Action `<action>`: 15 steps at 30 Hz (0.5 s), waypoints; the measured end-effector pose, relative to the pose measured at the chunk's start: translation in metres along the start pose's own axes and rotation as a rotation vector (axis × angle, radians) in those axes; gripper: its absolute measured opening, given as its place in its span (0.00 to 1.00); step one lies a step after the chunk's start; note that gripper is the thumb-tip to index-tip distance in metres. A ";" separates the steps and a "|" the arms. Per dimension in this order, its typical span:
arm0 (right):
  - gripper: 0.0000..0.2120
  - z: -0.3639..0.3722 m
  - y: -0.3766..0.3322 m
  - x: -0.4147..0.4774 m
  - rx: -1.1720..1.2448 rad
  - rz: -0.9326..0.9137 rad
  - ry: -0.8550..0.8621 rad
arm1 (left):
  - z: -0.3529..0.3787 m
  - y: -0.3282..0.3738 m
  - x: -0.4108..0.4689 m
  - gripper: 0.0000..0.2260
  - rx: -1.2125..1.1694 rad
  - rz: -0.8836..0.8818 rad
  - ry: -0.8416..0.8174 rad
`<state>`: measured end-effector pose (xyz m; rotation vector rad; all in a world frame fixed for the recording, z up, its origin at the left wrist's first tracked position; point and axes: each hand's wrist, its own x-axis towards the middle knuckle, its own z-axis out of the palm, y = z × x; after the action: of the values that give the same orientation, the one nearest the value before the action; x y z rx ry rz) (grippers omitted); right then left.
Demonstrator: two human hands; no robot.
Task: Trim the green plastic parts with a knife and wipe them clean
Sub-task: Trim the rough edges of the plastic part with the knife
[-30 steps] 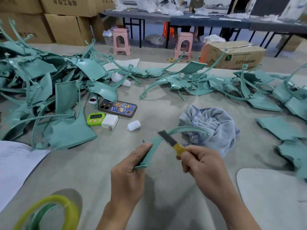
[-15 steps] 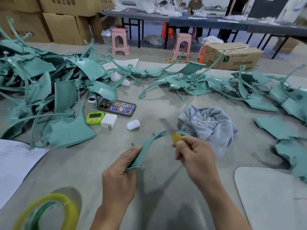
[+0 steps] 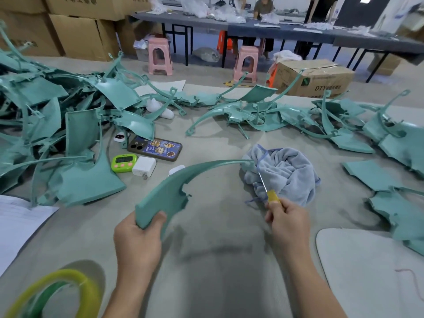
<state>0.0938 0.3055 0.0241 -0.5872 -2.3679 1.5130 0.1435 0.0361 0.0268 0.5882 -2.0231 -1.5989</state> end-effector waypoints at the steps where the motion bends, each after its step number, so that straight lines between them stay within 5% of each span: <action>1: 0.14 0.003 -0.002 -0.004 0.114 -0.020 -0.031 | 0.002 -0.002 0.002 0.09 -0.084 -0.118 -0.049; 5: 0.15 0.008 -0.013 -0.017 0.301 -0.176 -0.184 | 0.010 -0.001 0.000 0.09 -0.468 -0.549 -0.327; 11: 0.12 0.003 -0.015 -0.018 -0.200 -0.529 -0.345 | 0.009 -0.004 -0.005 0.14 -0.463 -0.589 -0.446; 15: 0.06 0.008 -0.012 -0.010 -0.381 -0.473 -0.221 | 0.011 -0.004 -0.002 0.14 -0.411 -0.557 -0.443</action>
<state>0.0964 0.2899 0.0313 0.0851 -2.7261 0.9715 0.1391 0.0447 0.0202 0.7241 -1.8076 -2.5910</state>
